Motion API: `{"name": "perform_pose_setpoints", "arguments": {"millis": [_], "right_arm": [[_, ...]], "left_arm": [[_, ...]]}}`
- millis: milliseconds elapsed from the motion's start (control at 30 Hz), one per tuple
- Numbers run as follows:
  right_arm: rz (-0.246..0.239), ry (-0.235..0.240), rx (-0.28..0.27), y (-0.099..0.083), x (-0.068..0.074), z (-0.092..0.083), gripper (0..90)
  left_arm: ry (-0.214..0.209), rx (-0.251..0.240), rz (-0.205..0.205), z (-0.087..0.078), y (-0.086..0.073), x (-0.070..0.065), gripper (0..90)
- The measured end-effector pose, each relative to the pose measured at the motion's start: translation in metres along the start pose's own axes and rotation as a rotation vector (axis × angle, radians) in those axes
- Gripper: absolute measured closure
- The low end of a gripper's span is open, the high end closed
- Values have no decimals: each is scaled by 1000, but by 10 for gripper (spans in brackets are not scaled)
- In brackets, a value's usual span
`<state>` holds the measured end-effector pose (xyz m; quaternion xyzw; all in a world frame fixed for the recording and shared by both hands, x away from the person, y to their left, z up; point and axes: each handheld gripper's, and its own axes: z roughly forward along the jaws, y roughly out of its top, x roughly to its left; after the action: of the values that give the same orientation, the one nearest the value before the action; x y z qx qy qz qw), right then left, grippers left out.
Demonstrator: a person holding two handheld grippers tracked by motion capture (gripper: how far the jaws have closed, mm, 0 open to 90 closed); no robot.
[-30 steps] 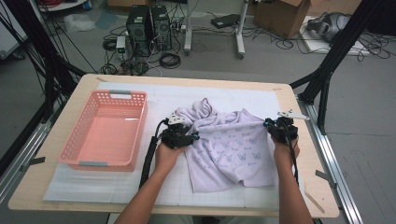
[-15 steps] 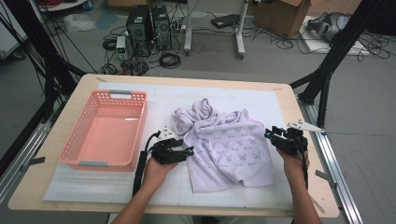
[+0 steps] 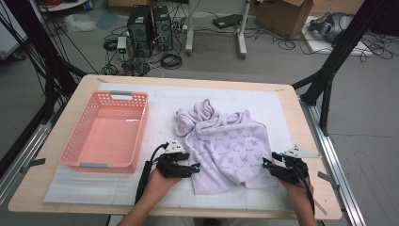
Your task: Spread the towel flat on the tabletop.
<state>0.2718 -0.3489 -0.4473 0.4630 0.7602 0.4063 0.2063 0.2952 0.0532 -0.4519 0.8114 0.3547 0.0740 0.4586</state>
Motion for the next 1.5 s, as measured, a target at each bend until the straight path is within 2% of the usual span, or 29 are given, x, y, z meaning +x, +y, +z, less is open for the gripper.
{"name": "perform_pose_setpoints", "arguments": {"millis": [133,200,233,300,367,433,500,533,567,600,633,667,700,733,833,967,1033,1167,1233,1267,1300,1333,1433,1467,1500], "right_arm": [[13,0,2,-4,-1,-2,492],[-9,4,7,-5,0,-3,484],[-33,23,18,-5,2,-2,482],[-41,20,23,-4,3,-1,481],[-38,22,29,-4,3,-1,482],[-33,26,30,-4,2,0,482],[-31,30,36,-4,1,0,484],[-32,32,41,-4,1,1,487],[-32,32,41,-4,1,1,487],[-39,30,48,-4,2,1,488],[-52,26,57,-4,3,2,491],[-52,26,57,-4,3,2,491],[-58,27,58,-4,4,2,491],[-55,29,57,-4,4,2,492],[-47,34,51,-4,3,1,493],[-35,38,45,-4,2,1,492],[-49,32,54,-4,2,2,493],[-86,17,70,-3,6,3,508],[-84,18,73,-3,5,3,573],[-87,18,73,-3,4,2,675],[-94,18,79,-2,4,1,826],[-114,-1,87,-1,4,0,863],[-127,-86,81,-1,4,-1,872],[-115,-97,69,-1,2,-1,872],[-78,-90,63,-1,0,-1,828]], "left_arm": [[11,19,40,-1,-2,-6,392],[19,23,53,-1,-3,-9,394],[26,27,64,0,-3,-9,397],[33,32,74,0,-3,-10,403],[36,26,66,0,-3,-10,412],[36,24,62,-1,-3,-9,464],[50,27,75,0,-3,-12,536],[66,30,99,0,-3,-14,561],[66,30,99,0,-3,-14,601],[67,28,100,0,-3,-15,601],[59,27,107,0,-3,-15,727],[54,31,114,0,-3,-15,727],[33,31,127,0,-3,-16,849],[35,33,136,0,-3,-16,854],[36,31,98,-4,-4,-10,858],[85,10,31,-18,-8,8,860],[97,-3,4,-23,-9,15,860],[117,-9,-16,-27,-10,20,860],[131,-14,-20,-27,-10,21,859],[141,-12,-16,-28,-10,22,859],[151,-14,-20,-28,-10,23,860],[164,-22,-25,-29,-10,24,859],[187,-43,-36,-32,-11,28,861],[182,-48,-45,-33,-12,29,860],[175,-50,-50,-33,-12,29,849]]}}
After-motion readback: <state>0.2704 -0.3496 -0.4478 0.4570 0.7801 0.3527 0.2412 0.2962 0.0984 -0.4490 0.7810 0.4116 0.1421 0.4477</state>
